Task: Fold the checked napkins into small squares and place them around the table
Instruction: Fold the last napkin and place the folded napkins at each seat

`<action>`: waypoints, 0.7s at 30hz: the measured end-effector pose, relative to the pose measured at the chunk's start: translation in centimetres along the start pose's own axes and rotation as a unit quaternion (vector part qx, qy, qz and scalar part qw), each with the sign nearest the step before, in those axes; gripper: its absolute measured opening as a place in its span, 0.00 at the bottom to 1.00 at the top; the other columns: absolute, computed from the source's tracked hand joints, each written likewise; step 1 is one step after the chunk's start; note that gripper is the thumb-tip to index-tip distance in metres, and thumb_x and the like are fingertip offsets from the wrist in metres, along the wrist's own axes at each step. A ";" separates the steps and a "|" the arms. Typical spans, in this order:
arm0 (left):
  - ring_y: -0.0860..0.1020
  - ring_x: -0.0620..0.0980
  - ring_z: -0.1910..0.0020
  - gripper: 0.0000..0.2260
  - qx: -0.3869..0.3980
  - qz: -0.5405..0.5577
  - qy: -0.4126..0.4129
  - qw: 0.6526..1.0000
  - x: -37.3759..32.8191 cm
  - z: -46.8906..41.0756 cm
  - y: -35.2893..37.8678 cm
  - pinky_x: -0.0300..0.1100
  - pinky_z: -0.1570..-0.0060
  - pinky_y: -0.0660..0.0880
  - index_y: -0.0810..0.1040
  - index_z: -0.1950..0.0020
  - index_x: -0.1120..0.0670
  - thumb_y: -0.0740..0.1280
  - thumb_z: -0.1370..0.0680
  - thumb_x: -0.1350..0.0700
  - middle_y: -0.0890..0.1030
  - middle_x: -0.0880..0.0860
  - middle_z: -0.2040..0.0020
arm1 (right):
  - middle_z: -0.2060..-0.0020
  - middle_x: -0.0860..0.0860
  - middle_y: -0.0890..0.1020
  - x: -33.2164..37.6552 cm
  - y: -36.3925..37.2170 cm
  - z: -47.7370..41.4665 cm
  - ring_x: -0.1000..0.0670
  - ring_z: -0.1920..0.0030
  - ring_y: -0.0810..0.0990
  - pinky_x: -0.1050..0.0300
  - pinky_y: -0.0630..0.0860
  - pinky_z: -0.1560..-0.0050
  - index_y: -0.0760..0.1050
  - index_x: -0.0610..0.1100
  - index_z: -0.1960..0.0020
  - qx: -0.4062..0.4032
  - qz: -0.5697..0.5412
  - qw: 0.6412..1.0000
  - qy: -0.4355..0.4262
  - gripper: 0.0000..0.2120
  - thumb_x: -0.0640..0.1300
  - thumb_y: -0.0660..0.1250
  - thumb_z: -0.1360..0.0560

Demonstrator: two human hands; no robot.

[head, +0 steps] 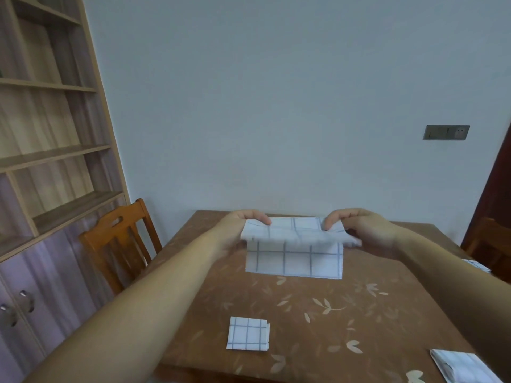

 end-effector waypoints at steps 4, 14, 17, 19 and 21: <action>0.82 0.50 0.60 0.11 -0.044 0.006 0.013 0.999 -0.8 -0.1 -0.7 0.43 0.57 0.79 0.82 0.48 0.50 0.65 0.22 0.64 0.84 0.53 0.55 | 0.65 0.49 0.83 0.1 0.0 0.0 0.53 0.68 0.80 0.59 0.76 0.64 0.79 0.41 0.57 0.009 0.000 1.000 0.001 0.17 0.30 0.54 0.21; 0.83 0.54 0.61 0.07 -0.096 0.048 0.032 0.994 -1.7 -0.5 -1.5 0.46 0.60 0.80 0.84 0.51 0.57 0.66 0.22 0.62 0.85 0.56 0.59 | 0.61 0.50 0.85 0.3 -1.5 -0.1 0.46 0.55 0.83 0.48 0.77 0.42 0.80 0.42 0.44 -0.080 -0.046 0.996 -0.004 0.13 0.42 0.58 0.19; 0.83 0.56 0.59 0.08 -0.087 0.054 0.031 0.994 -1.9 -0.4 -1.2 0.47 0.59 0.81 0.83 0.47 0.58 0.66 0.23 0.62 0.85 0.57 0.55 | 0.57 0.45 0.86 0.6 -1.2 0.2 0.47 0.55 0.84 0.49 0.79 0.44 0.82 0.41 0.49 -0.077 -0.036 0.996 -0.013 0.12 0.46 0.61 0.19; 0.83 0.56 0.57 0.08 -0.074 0.061 0.023 0.995 -1.7 -0.4 -1.0 0.47 0.60 0.81 0.83 0.47 0.57 0.65 0.22 0.60 0.84 0.58 0.54 | 0.59 0.45 0.85 1.1 -1.3 0.3 0.49 0.57 0.84 0.51 0.81 0.45 0.82 0.39 0.52 -0.088 0.005 0.995 -0.042 0.08 0.42 0.66 0.21; 0.83 0.57 0.54 0.11 -0.058 0.069 -0.006 0.996 -1.0 -0.6 -0.8 0.48 0.58 0.80 0.83 0.46 0.57 0.64 0.21 0.54 0.84 0.58 0.50 | 0.61 0.47 0.84 1.4 -1.7 0.2 0.51 0.60 0.84 0.53 0.81 0.47 0.82 0.37 0.53 -0.103 0.015 0.993 -0.058 0.08 0.40 0.66 0.21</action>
Point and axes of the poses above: each hand's wrist, its own z-axis away from the middle knuckle, its own y-axis out of the palm, x = y × z, the point moved 10 cm from there along -z, towards the middle knuckle
